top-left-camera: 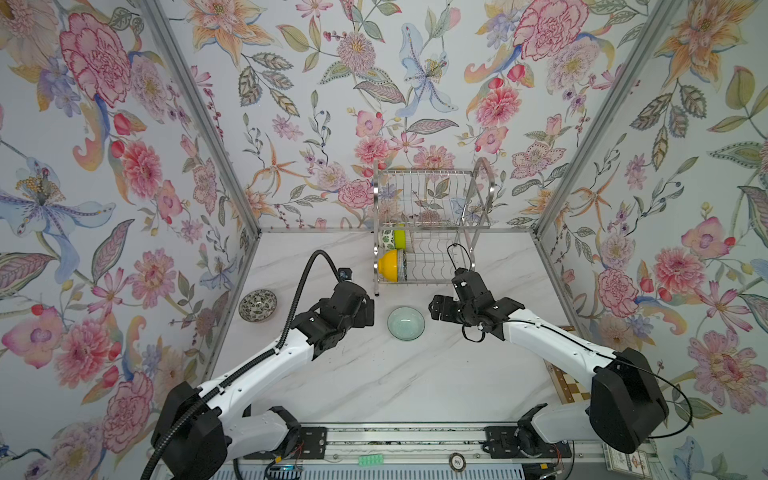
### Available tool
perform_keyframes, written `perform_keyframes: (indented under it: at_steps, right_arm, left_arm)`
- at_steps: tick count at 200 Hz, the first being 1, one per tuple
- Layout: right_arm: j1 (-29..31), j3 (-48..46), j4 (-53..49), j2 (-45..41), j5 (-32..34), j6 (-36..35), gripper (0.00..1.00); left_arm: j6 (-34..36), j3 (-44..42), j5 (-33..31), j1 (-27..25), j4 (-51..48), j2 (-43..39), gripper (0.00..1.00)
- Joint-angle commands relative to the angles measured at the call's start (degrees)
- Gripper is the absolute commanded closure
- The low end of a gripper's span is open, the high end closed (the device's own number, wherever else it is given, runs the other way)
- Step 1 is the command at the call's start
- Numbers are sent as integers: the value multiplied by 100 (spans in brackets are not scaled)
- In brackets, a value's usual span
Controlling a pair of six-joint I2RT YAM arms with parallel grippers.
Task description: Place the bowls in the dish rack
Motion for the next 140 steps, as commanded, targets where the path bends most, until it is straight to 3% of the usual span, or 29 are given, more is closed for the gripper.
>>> perform_keyframes:
  at_steps: [1,75,98,140]
  right_arm:
    - [157,246,-135,241,14,107,17]
    - [609,592,-46,1246,-64,149,29]
    - [666,702,-29,1511,-15,92,39]
    - [701,692,52,1735,-30,70,62]
  left_arm:
    - [-618,-406,725,191,777,-201,1]
    - [-1908,-1267,1856,506,1896,-170,1]
    - [-2413,-1682,2383,717,2544,-121,1]
    - [-2720,-1941,2728,783,2981,73,1]
